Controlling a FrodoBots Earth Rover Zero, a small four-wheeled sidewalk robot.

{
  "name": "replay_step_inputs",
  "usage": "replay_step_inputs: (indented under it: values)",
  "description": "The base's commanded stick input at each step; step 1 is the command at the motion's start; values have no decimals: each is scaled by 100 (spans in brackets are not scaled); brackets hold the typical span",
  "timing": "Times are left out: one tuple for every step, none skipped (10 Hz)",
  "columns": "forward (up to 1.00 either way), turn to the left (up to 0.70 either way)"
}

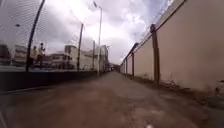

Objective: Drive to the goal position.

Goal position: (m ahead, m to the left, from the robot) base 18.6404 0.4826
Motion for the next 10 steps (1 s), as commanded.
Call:
replay_step_inputs:
  values:
    - [70, 0]
    - [70, 0]
    - [70, 0]
    - [70, 0]
    - [70, 0]
    - [70, 0]
    - [70, 0]
    - [70, 0]
    - [70, 0]
    - [70, 0]
